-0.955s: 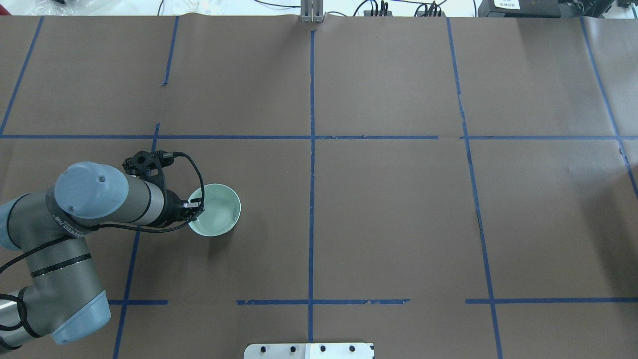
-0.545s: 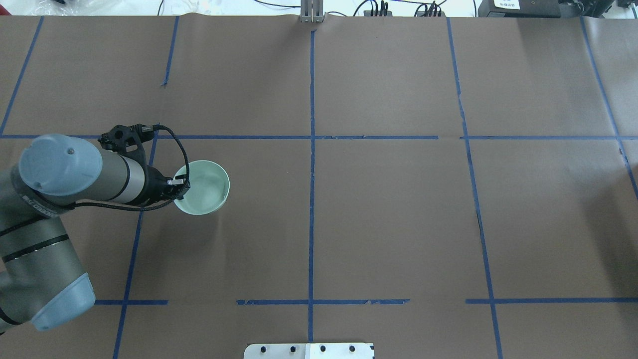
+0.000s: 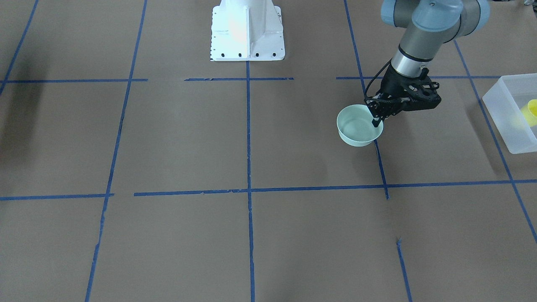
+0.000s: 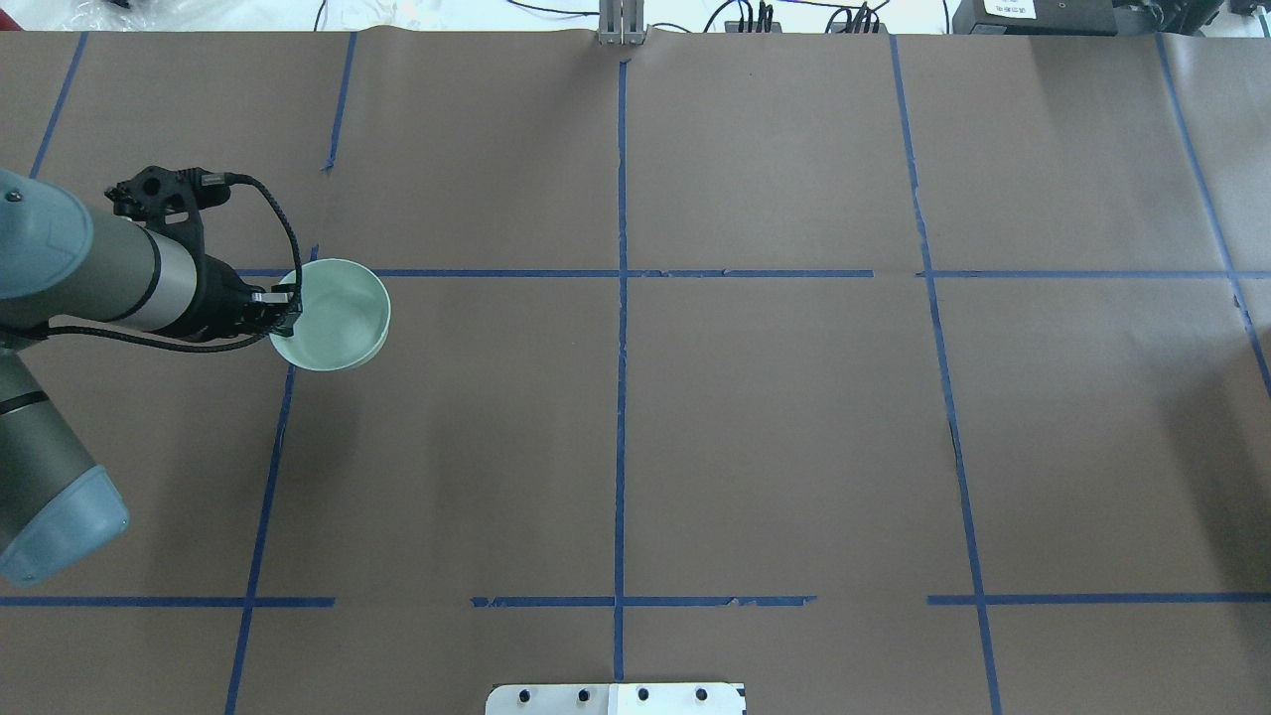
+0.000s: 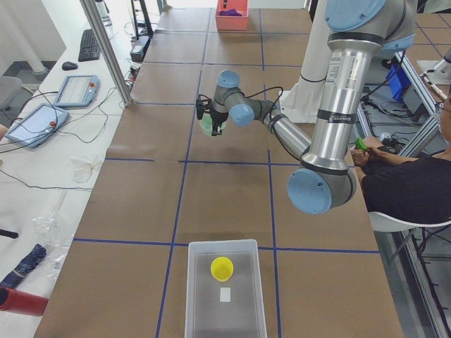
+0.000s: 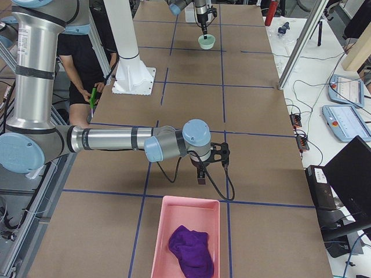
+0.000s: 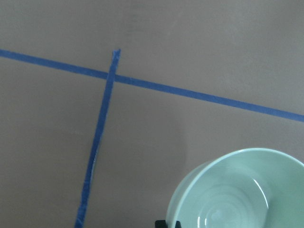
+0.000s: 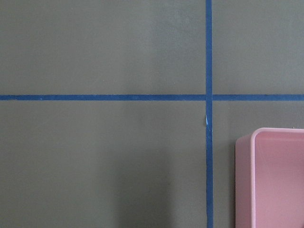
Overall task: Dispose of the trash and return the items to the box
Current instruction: 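Lift the green bowl with the left gripper and carry it toward the clear bin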
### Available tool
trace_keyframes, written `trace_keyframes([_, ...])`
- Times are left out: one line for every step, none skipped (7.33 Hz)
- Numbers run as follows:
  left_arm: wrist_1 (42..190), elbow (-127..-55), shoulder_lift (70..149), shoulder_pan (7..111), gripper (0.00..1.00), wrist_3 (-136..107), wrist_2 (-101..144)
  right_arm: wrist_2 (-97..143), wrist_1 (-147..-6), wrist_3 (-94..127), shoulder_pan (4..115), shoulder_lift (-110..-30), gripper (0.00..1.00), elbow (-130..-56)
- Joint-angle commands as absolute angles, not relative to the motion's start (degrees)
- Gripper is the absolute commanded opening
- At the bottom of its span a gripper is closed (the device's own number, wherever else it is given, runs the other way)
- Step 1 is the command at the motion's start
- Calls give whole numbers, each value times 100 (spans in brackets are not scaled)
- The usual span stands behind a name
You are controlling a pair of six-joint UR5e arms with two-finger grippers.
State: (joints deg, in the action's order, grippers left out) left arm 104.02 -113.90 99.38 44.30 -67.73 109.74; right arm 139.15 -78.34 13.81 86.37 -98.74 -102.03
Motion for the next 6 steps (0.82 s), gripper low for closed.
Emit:
trace_keyframes([10398,-11330,9704,4901,0,-5892,11021,14150,-8409,1179,8771,-9678,100,-10222])
trace_keyframes([10389,-11312,9625,5104,0,-5549,11030,14176,-8524,1169,8789,-9564,100,-10204])
trace_keyframes([10397,-11268,9563,5263,0,-5311,11169,14177,-8621,1169,8789,-9484,100,-10195])
trace_keyframes([10397,-11189,9563,5447,0,-5056,11284,14177,-8622,1143,8789,-9431,100,-10152])
trace_keyframes([10389,-11136,9554,5658,0,-4767,11294,14090,-8631,899,8824,-9413,100,-10090])
trace_keyframes([10389,-11031,9536,5886,0,-4381,11294,14028,-8622,809,8876,-9370,100,-10029])
